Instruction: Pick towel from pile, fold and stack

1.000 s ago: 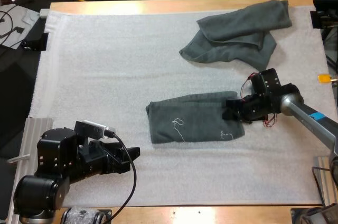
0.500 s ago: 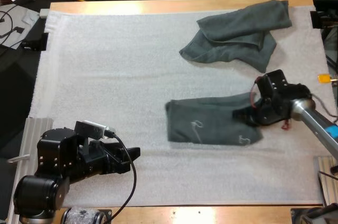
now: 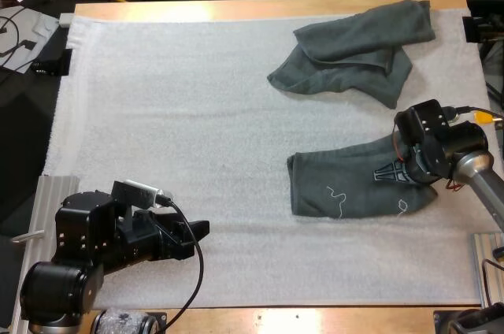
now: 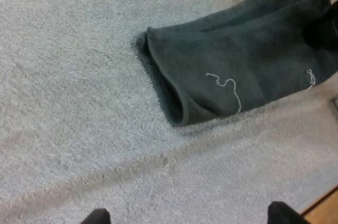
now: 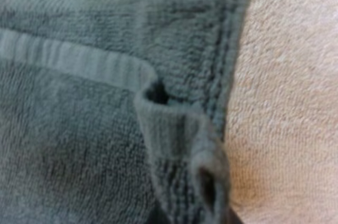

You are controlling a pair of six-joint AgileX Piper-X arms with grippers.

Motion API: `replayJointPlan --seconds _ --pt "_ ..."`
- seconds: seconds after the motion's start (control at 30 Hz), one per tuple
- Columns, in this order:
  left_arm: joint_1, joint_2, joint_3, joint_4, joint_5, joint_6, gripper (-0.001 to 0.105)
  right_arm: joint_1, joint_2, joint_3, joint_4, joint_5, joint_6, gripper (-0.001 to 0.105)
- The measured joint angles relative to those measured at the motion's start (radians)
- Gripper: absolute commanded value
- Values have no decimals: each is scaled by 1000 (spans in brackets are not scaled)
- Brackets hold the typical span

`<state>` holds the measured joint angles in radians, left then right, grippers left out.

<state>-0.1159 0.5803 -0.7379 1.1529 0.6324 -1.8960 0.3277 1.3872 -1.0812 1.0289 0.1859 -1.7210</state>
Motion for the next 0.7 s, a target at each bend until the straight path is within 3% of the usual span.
replayJointPlan --seconds 0.17,0.4,0.5,0.53,0.7 --pt "0 0 0 4 11 0 58 64 3 -5 -25 -89 107 0" --pt "0 0 0 5 26 0 59 214 90 -5 -177 -284 342 0" --pt "0 0 0 5 29 0 59 235 112 -5 -216 -314 386 0" --pt "0 0 0 5 29 0 59 259 157 -5 -272 -364 456 0" --pt "0 0 0 5 29 0 59 261 177 -6 -309 -367 489 0"
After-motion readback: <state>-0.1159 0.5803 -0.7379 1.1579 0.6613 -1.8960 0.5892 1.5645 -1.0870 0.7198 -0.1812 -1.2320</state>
